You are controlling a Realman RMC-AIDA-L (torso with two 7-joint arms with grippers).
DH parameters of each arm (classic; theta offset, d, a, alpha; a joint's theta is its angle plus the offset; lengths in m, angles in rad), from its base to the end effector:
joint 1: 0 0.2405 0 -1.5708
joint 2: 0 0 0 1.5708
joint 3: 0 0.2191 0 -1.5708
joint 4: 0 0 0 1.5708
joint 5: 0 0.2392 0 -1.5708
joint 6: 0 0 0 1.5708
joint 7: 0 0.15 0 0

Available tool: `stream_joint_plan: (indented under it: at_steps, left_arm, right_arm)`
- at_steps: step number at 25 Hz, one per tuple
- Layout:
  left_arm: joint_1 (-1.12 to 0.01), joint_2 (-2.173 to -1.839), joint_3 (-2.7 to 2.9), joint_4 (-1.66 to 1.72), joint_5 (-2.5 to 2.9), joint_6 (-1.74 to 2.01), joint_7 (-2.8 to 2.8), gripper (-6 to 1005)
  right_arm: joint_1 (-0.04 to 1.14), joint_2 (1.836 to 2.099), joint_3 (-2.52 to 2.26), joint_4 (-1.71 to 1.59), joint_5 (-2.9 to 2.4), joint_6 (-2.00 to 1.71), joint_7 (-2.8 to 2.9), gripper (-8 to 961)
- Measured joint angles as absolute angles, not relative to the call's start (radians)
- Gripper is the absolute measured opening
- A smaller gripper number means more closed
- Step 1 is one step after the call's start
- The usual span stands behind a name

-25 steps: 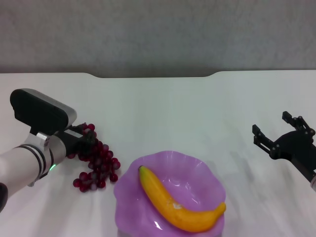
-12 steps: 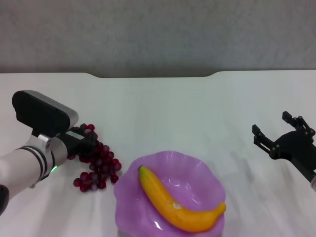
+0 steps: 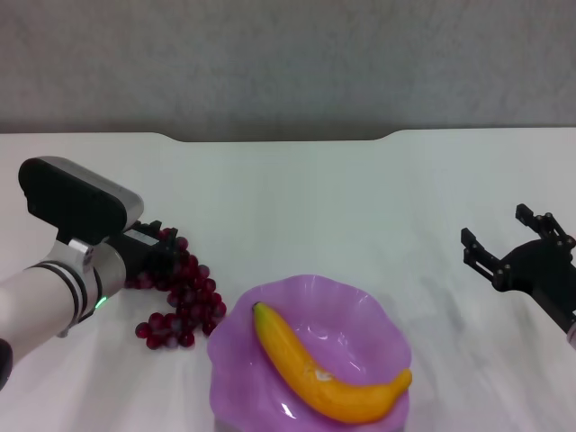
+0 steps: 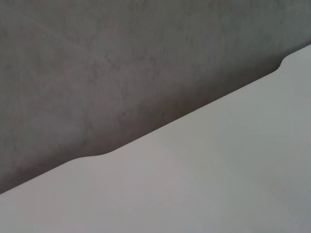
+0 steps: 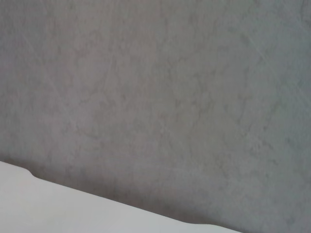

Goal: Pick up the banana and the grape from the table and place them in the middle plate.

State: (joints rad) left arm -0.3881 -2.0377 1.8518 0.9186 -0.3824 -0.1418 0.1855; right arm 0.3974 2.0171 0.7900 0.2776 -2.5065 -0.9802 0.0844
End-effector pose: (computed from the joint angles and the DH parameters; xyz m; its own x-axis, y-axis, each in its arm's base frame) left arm -0.2443 0.4049 -0.0512 0.8472 0.4378 0.3009 0.4796 -0.3869 -0.7876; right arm 0.3157 0.3314 -0.0462 0.8342 -0.0721 -0.5467 -0.5324 -0.3633 -0.7645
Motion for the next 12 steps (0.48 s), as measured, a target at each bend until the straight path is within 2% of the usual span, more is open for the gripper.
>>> stream_joint_plan:
  at_steps: [12]
  left_arm:
    - [-0.349, -2.035, 1.859, 1.000, -0.382, -0.144, 0.201, 195]
  right_arm:
    - [0.395, 2.017, 0.790, 0.277, -2.507, -0.982, 0.084, 890]
